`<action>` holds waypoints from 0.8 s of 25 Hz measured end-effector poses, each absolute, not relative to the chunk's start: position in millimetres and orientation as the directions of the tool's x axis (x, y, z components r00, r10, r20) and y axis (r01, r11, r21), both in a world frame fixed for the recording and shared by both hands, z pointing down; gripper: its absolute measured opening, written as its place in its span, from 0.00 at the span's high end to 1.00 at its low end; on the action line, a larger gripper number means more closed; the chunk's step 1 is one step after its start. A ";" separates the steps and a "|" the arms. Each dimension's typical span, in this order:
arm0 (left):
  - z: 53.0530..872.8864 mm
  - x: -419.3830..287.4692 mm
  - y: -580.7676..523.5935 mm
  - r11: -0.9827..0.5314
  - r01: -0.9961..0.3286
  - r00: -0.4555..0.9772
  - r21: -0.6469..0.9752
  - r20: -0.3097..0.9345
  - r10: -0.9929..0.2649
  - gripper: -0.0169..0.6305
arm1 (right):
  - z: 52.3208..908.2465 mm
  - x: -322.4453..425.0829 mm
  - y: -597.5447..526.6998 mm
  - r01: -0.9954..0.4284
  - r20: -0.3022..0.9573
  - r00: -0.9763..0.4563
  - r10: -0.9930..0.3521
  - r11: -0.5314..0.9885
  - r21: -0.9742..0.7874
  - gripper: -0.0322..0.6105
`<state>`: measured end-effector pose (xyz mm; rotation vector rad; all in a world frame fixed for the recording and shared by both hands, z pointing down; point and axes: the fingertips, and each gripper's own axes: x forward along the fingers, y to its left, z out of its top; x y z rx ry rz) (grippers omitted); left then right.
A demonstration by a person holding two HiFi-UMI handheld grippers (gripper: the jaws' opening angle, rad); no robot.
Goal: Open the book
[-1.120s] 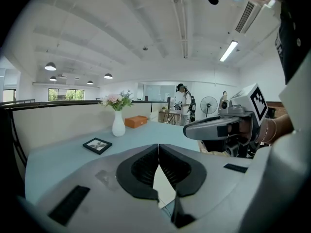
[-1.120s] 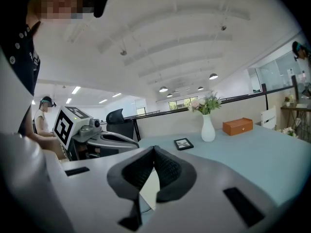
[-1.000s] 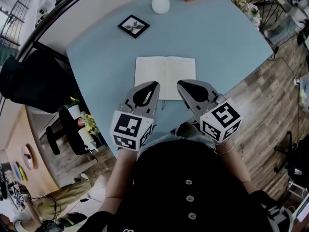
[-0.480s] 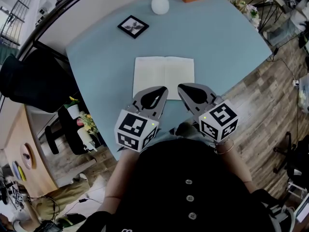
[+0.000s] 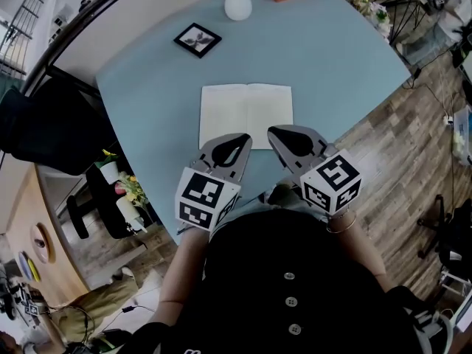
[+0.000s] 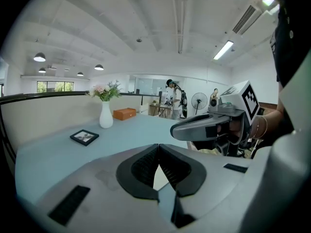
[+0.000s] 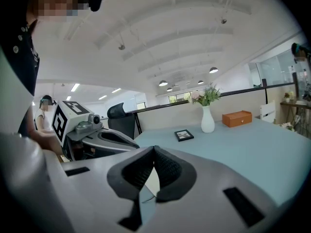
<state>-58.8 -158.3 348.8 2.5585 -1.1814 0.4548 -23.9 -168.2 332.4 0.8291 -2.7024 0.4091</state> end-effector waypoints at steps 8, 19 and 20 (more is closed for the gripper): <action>348.5 -60.4 -157.0 -0.628 -0.768 0.618 0.124 0.396 -0.679 0.95 | 334.6 -27.2 -167.1 -0.575 0.353 -0.795 -0.492 0.797 -0.185 0.95; 354.2 -62.6 -151.1 -0.626 -0.768 0.619 0.135 0.405 -0.672 0.95 | 335.7 -28.5 -161.8 -0.572 0.359 -0.797 -0.486 0.798 -0.189 0.95; 354.6 -62.7 -151.0 -0.625 -0.768 0.619 0.136 0.407 -0.672 0.95 | 335.8 -28.5 -161.6 -0.572 0.360 -0.796 -0.486 0.798 -0.188 0.95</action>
